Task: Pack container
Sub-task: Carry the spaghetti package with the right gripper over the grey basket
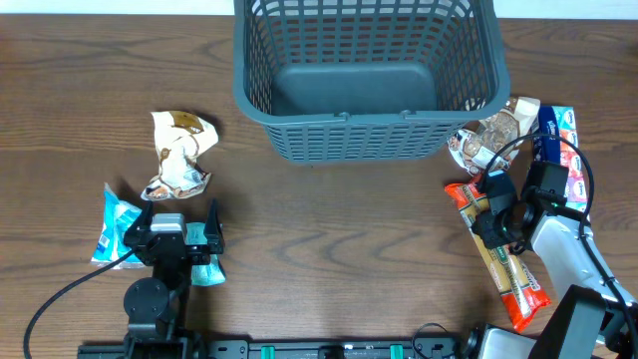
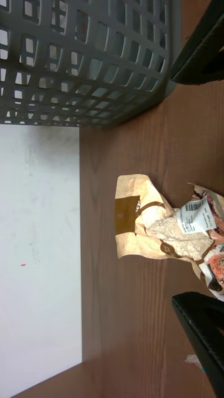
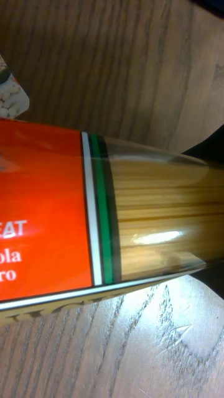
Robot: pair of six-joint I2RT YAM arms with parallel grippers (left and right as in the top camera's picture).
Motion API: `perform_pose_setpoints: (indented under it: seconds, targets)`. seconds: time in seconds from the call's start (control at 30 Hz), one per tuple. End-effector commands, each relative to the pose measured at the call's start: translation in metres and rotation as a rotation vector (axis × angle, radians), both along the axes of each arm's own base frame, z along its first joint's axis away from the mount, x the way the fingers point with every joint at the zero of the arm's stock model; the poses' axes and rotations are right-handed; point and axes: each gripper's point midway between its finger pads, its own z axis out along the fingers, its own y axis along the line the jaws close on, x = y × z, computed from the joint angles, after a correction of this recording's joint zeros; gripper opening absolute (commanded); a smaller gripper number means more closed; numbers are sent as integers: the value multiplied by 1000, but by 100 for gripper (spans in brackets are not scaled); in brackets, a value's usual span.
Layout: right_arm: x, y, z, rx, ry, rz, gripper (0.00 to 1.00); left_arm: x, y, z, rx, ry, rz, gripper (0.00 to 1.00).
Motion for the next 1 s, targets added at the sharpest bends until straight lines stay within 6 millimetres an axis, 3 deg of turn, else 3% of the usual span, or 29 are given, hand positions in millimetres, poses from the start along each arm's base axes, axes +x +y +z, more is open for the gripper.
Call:
perform_pose_setpoints:
  seconds: [0.0, 0.33, 0.97]
  targets:
    - [-12, 7, -16, 43, 54, -31, 1, 0, 1, -17, 17, 43, 7, 99]
    - [22, -5, 13, 65, -31, -195, 1, 0, 1, -17, 17, 43, 7, 99]
    - [84, -27, 118, 112, -195, -443, 1, 0, 1, -17, 17, 46, 7, 99]
